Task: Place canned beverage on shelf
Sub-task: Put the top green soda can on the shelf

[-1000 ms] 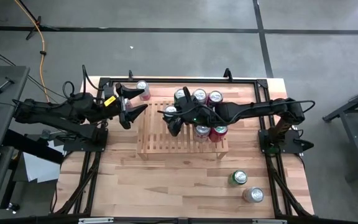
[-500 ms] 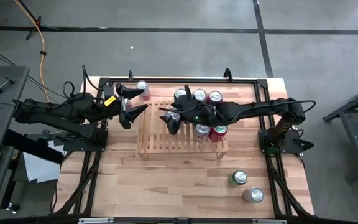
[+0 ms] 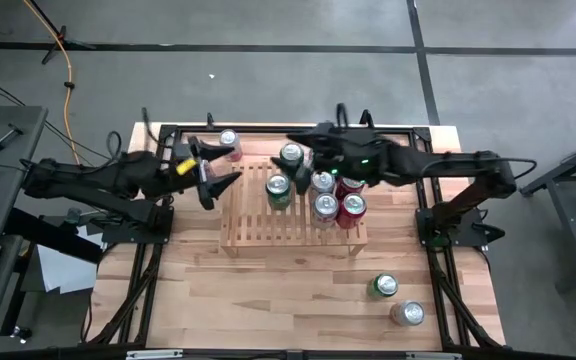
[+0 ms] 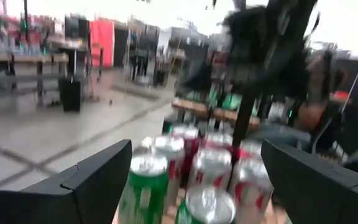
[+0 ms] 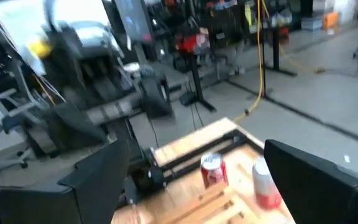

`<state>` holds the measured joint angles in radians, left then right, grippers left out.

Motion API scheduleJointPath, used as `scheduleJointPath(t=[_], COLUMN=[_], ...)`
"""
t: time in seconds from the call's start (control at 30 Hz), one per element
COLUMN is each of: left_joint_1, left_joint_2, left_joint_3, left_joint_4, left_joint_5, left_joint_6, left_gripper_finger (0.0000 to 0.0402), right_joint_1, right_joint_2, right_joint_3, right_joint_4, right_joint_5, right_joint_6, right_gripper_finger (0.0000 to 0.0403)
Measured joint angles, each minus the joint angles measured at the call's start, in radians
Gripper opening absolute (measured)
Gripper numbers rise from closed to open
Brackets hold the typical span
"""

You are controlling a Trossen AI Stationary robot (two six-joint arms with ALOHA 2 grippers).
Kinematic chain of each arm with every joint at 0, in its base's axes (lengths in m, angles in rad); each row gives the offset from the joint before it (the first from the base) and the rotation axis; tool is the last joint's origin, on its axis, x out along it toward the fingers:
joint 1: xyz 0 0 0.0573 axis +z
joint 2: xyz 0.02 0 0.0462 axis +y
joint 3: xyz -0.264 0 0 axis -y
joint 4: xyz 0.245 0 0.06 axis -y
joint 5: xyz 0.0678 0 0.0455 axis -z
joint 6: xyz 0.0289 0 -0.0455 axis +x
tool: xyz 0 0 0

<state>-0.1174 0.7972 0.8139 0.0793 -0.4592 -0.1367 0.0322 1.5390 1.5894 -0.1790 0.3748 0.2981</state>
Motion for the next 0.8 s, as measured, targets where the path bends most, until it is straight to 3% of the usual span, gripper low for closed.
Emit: scheduleJointPath(t=[0.17,0.47,0.8], left_joint_1=[-0.005,-0.021,0.041], left_joint_2=[0.076,0.287,0.43], left_joint_3=[0.0,-0.001,-0.001], left_joint_4=[-0.09,-0.112,0.044], left_joint_5=[0.022,0.035,0.13], left_joint_6=[-0.08,-0.063,-0.061], left_gripper_finger=[0.0349,0.0349,0.0349], right_joint_1=[0.001,0.001,0.001], right_joint_2=[-0.1,-0.226,-0.245], right_joint_3=[0.0,0.0,0.0], right_joint_4=[-0.051,-0.198,-0.243], right_joint_5=[0.011,0.096,0.096], right_joint_6=[-0.055,-0.071,-0.063], right_gripper_finger=[0.0358,0.0358,0.0358])
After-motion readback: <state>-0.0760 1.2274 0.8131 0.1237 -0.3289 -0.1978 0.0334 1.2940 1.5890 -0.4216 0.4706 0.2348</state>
